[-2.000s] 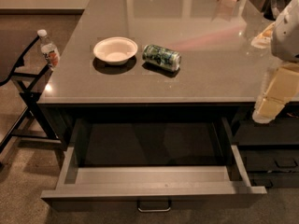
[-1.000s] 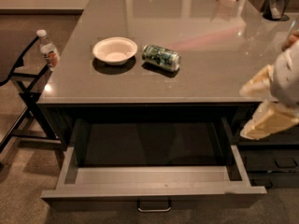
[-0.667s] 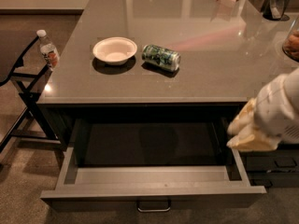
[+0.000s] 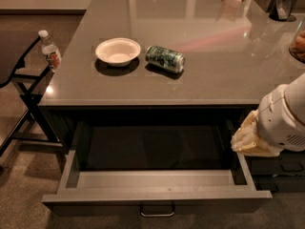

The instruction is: Close top drawer

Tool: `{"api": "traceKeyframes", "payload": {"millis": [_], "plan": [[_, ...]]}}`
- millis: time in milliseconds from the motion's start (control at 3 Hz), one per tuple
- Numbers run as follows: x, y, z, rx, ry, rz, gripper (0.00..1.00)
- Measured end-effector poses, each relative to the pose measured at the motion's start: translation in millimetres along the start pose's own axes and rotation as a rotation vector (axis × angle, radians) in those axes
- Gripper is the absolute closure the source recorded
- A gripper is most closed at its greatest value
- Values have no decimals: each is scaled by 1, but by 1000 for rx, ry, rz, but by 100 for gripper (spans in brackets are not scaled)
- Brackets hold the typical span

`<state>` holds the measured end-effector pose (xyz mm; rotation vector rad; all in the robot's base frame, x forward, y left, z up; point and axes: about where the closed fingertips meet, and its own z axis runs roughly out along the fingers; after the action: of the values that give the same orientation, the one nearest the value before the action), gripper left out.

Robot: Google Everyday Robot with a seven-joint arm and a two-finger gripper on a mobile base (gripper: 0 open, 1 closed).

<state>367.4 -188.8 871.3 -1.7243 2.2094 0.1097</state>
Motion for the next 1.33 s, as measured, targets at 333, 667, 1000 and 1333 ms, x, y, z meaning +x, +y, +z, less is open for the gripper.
{"api": "traceKeyframes", "payload": {"millis": [333,667,1000,1333], "plan": [[11,14,23,-55,-64,14,100],[33,46,55,-115,-159,40,100],[52,100,101,-132,-267,18,100],[58,121,125,-112,-285,-53,100]]}}
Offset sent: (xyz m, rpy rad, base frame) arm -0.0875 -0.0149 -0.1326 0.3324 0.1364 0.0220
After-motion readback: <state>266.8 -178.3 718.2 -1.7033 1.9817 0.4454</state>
